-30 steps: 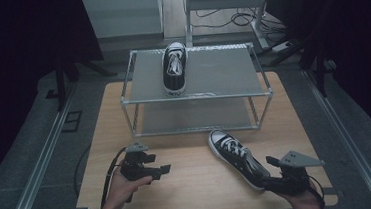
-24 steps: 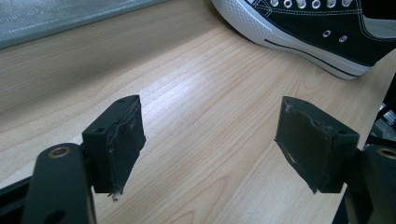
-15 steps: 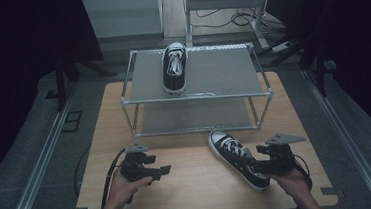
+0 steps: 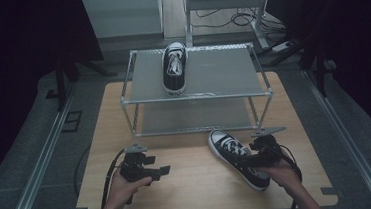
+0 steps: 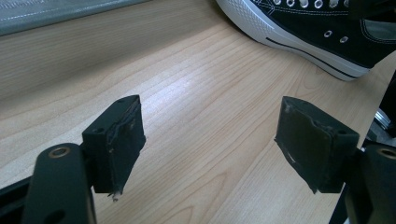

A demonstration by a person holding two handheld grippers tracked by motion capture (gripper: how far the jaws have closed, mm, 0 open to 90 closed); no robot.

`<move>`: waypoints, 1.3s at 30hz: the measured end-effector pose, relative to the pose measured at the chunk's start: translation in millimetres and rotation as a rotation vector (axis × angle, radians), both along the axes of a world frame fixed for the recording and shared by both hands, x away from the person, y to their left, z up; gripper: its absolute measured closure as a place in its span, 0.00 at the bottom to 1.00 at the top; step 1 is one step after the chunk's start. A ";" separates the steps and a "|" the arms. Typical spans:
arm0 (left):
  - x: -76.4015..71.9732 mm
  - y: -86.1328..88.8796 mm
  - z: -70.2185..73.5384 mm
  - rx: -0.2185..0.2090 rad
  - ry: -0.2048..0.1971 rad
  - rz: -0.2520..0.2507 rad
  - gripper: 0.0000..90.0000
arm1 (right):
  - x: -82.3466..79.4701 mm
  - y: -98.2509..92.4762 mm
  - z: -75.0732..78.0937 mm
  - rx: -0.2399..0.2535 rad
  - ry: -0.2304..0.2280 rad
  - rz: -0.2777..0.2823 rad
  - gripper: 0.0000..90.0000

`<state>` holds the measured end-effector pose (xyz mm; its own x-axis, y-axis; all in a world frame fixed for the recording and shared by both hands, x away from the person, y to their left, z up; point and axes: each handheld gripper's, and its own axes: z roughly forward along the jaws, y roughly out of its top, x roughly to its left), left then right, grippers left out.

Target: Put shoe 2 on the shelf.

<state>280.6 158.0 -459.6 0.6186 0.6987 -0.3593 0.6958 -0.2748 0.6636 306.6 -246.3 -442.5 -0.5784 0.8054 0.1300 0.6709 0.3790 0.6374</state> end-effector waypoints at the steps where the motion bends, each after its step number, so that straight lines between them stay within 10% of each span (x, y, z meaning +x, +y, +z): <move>1: -0.1 0.0 0.0 0.000 0.001 -0.001 0.26 | 1.4 0.8 -1.2 -0.005 0.005 0.000 0.26; 32: 2.3 0.0 -6.3 -0.003 0.027 0.001 0.26 | 33.9 33.7 -28.2 -0.291 0.227 0.085 0.13; 39: 2.6 2.8 -6.7 -0.005 0.028 0.007 0.26 | 34.8 31.7 -27.0 -0.282 0.232 0.083 0.17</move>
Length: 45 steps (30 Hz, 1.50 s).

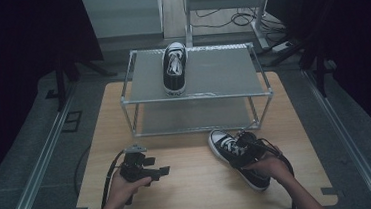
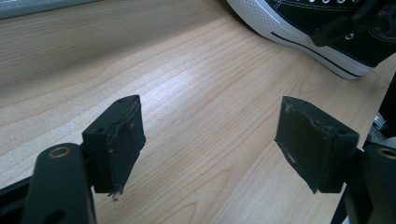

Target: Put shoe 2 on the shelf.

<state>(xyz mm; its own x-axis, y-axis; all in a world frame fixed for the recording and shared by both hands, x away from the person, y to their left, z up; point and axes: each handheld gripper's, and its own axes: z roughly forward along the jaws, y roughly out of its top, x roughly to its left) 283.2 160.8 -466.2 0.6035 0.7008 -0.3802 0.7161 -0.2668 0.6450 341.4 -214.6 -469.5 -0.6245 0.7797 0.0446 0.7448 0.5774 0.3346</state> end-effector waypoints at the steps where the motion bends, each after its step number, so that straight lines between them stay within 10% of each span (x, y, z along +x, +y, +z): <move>1: 0.0 0.1 0.0 0.000 0.000 0.001 0.26 | 0.0 -0.4 0.1 0.003 -0.001 0.000 0.17; 24: -0.3 4.0 1.9 -0.009 -0.005 0.011 0.26 | 2.3 -1.2 0.1 -0.007 0.060 -0.007 0.17; 45: -0.1 5.0 1.2 -0.012 -0.004 0.015 0.26 | -27.4 6.3 85.1 0.082 -0.056 0.163 0.18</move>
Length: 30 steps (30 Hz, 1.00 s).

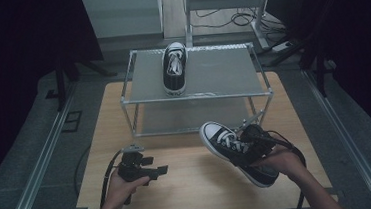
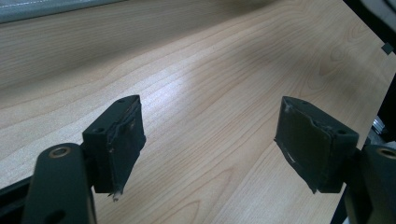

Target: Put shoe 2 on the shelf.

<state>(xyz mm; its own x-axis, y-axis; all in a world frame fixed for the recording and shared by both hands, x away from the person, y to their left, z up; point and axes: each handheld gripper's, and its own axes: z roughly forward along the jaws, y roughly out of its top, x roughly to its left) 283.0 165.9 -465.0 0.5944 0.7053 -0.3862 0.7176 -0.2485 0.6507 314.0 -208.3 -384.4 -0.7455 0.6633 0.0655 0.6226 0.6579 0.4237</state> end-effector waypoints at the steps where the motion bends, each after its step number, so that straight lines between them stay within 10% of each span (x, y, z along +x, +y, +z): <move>1: 0.1 -0.1 -0.2 -0.001 0.001 0.001 0.26 | -0.4 0.9 2.8 -0.006 -0.008 0.008 0.18; 30: 1.9 1.5 -2.5 -0.007 0.012 -0.005 0.26 | 6.3 10.2 71.5 0.031 -0.039 0.035 0.18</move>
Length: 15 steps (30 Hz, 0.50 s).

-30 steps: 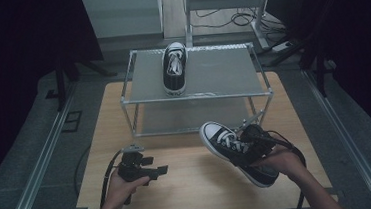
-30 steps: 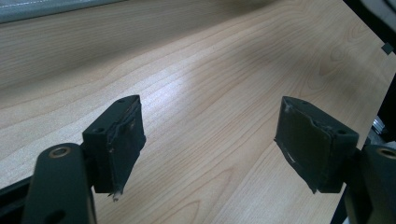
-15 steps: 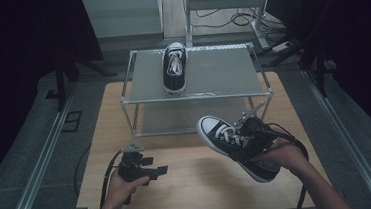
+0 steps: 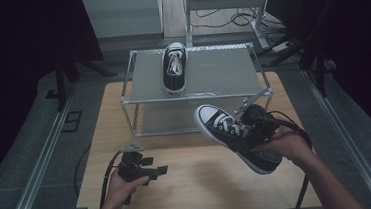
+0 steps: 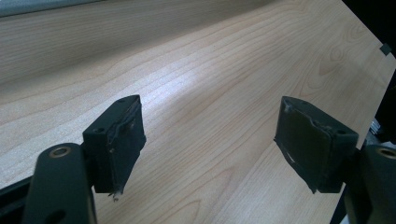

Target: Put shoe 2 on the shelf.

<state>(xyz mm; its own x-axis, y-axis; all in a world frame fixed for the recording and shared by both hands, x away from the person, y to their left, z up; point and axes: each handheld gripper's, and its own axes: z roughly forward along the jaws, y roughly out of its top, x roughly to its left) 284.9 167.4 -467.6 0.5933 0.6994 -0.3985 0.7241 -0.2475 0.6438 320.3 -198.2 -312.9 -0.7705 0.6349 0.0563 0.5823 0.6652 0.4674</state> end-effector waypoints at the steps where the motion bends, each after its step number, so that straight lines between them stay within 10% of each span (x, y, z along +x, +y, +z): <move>1: 0.0 0.0 0.0 0.000 0.000 0.000 0.26 | 0.8 0.4 1.4 0.001 -0.004 -0.003 0.18; 15: 0.4 0.3 -0.9 -0.006 0.003 0.003 0.26 | 9.9 9.3 27.9 0.009 -0.026 -0.009 0.18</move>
